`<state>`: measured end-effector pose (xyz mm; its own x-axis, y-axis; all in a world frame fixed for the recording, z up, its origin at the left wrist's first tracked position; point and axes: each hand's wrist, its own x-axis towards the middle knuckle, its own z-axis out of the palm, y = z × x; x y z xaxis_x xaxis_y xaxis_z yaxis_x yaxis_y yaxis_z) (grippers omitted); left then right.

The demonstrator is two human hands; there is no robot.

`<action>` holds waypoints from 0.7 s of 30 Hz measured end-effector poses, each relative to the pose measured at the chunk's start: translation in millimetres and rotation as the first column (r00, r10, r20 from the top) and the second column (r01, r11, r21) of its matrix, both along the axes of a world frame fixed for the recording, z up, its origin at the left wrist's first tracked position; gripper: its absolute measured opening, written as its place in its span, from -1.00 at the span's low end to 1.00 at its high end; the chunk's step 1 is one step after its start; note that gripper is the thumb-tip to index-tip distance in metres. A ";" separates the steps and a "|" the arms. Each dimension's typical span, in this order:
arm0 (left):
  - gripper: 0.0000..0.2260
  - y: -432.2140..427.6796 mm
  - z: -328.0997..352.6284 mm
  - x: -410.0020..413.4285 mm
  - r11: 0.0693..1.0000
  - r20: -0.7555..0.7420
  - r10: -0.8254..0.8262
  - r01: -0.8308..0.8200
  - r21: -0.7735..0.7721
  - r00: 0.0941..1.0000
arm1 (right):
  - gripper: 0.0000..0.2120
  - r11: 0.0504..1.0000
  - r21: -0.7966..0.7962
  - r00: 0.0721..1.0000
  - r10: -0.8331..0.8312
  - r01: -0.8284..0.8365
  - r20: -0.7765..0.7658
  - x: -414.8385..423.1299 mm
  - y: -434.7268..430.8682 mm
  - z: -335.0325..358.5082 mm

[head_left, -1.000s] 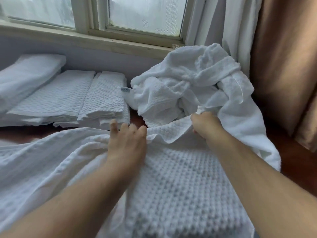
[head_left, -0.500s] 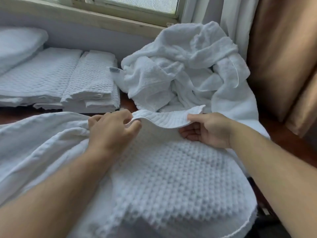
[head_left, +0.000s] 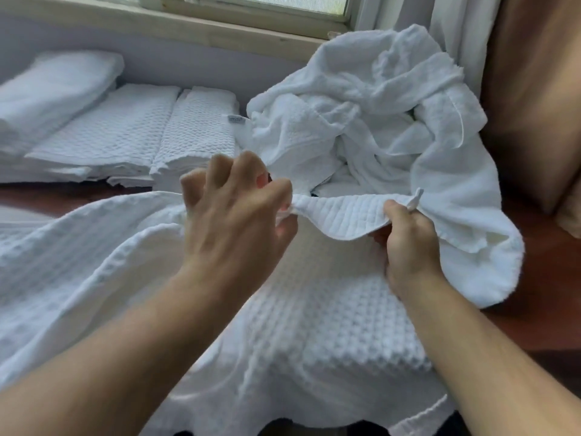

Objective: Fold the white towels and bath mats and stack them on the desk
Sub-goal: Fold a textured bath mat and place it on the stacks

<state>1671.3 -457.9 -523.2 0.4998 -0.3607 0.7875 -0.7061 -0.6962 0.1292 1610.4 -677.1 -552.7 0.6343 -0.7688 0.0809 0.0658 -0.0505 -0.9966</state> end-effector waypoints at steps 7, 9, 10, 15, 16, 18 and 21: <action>-0.85 11.8 -37.4 -25.1 1.000 -0.487 0.030 -0.023 0.020 0.873 | -0.63 0.996 -0.088 0.998 0.003 -0.009 -0.061 -1.6 -3.4 -1.1; -0.85 10.4 -36.5 -21.4 0.997 -0.517 -0.065 0.033 -0.070 0.853 | -0.62 0.980 -0.149 0.985 0.109 -0.129 -0.137 -1.4 -4.3 1.2; -0.84 11.4 -34.1 -20.9 0.993 -0.518 -0.111 0.069 -0.101 0.848 | -0.65 0.970 -0.110 0.965 0.196 -0.217 -0.175 -1.8 -6.7 4.6; -0.87 14.9 -33.3 -30.1 0.974 -0.346 -0.227 0.214 -0.078 0.910 | -0.63 0.871 -0.387 0.888 0.112 -0.304 -0.445 -34.2 -10.8 27.8; -0.86 14.2 -33.8 -31.8 0.975 -0.315 -0.222 0.217 -0.052 0.923 | -0.59 0.848 -0.482 0.914 0.006 -0.219 -0.405 -48.9 -3.2 24.5; -0.85 12.7 -32.2 -34.2 0.976 -0.283 -0.215 0.217 -0.024 0.935 | -0.50 0.805 -0.589 0.946 -0.134 -0.069 -0.295 -78.7 14.6 11.6; -0.87 13.0 -30.1 -36.1 0.968 -0.279 -0.241 0.249 -0.005 0.930 | -0.48 0.738 -0.675 0.973 -0.173 0.027 -0.151 -101.7 23.1 -8.5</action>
<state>1635.2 -444.9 -553.4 0.5885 -0.5203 0.6188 -0.7948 -0.5127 0.3248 1508.7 -654.0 -561.2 0.6151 -0.6244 0.4815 -0.1647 -0.6990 -0.6959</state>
